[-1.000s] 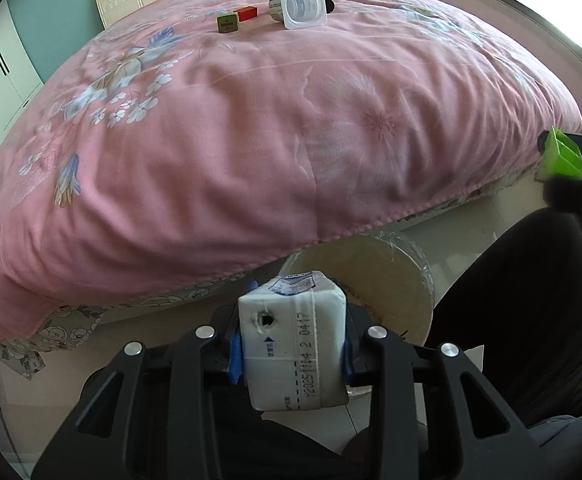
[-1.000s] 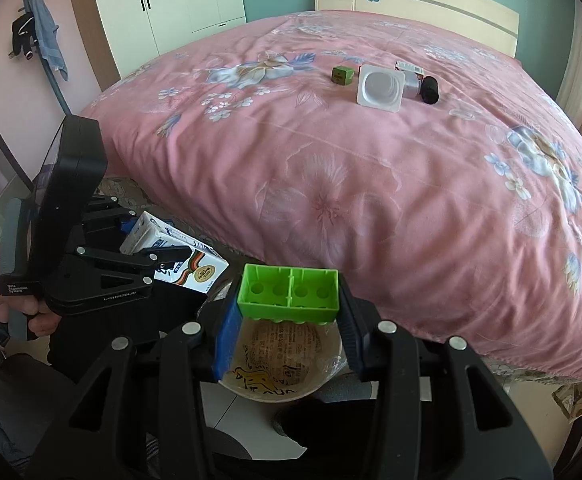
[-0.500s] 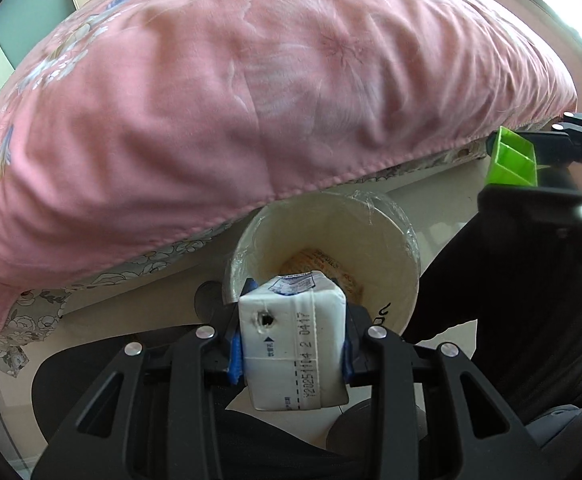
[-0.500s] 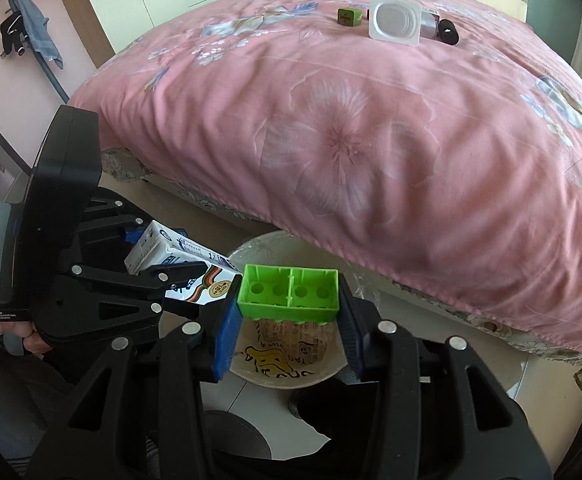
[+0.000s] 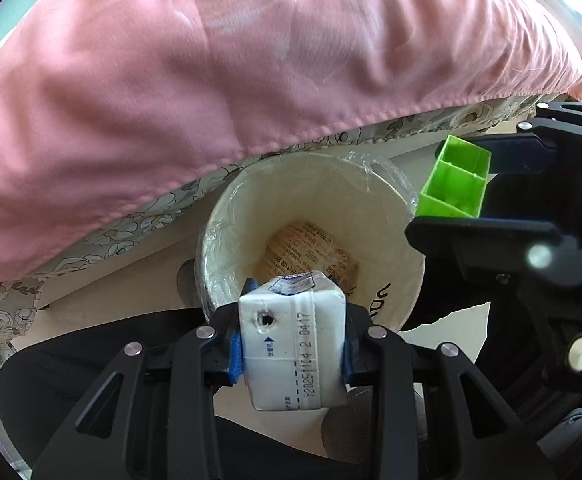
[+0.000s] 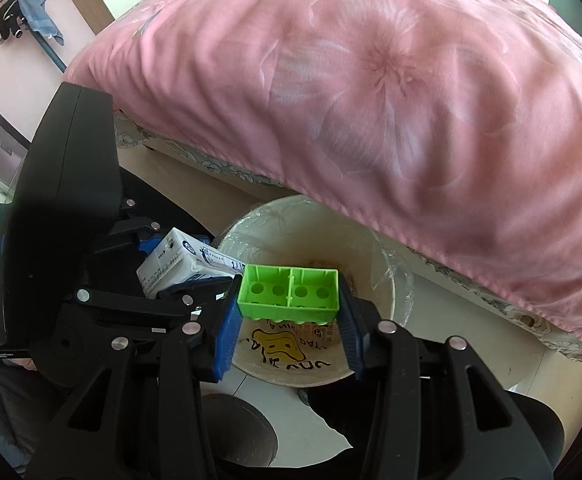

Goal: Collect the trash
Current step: 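Carry the milk carton and green brick with both tools over the trash bin, then open the left tool and right tool to drop both items into the bin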

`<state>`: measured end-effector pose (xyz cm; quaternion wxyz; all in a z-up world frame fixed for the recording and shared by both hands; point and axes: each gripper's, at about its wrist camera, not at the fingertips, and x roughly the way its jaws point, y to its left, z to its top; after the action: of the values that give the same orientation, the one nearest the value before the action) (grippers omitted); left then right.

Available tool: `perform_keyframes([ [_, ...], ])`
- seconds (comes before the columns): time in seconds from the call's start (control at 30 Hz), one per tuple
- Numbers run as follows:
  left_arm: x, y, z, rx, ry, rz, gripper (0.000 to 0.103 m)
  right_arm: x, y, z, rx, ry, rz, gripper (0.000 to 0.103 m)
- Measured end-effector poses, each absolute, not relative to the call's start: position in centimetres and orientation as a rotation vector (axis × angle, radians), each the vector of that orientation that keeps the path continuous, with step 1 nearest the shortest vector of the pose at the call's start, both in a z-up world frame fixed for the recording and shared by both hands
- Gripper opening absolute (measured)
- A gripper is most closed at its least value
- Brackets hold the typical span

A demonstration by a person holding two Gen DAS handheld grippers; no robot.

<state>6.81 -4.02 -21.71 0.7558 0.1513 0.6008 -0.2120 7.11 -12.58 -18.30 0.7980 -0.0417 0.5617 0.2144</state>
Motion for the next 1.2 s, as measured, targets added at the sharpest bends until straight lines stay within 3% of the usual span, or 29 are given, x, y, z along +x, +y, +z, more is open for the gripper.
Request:
perform_keyframes([
  [0.5, 8.2, -4.0, -27.1, 0.339, 1.450, -0.461, 0.038, 9.4, -11.8, -23.8, -0.095, 1.315, 0.461, 0.045],
  [0.57, 8.3, -3.9, -27.7, 0.342, 1.463, -0.457, 0.043, 9.7, -11.9, -24.4, -0.090, 1.328, 0.459, 0.045],
  [0.6, 8.3, -3.9, -27.9, 0.345, 1.470, -0.459, 0.046, 9.8, -11.9, -24.7, -0.091, 1.333, 0.459, 0.053],
  [0.67, 8.4, -4.1, -28.4, 0.363, 1.474, -0.450, 0.064, 10.0, -12.3, -25.4, -0.089, 1.333, 0.441, 0.069],
  [0.7, 8.4, -4.2, -28.5, 0.367, 1.468, -0.450, 0.065, 10.1, -12.3, -25.5, -0.084, 1.335, 0.445, 0.072],
  [1.03, 8.3, -4.4, -28.3, 0.398, 1.436, -0.411, 0.092, 10.3, -12.4, -24.7, -0.081, 1.317, 0.427, 0.075],
  [1.2, 8.2, -4.5, -27.4, 0.437, 1.400, -0.343, 0.093, 10.1, -13.2, -23.0, -0.076, 1.285, 0.408, 0.075],
])
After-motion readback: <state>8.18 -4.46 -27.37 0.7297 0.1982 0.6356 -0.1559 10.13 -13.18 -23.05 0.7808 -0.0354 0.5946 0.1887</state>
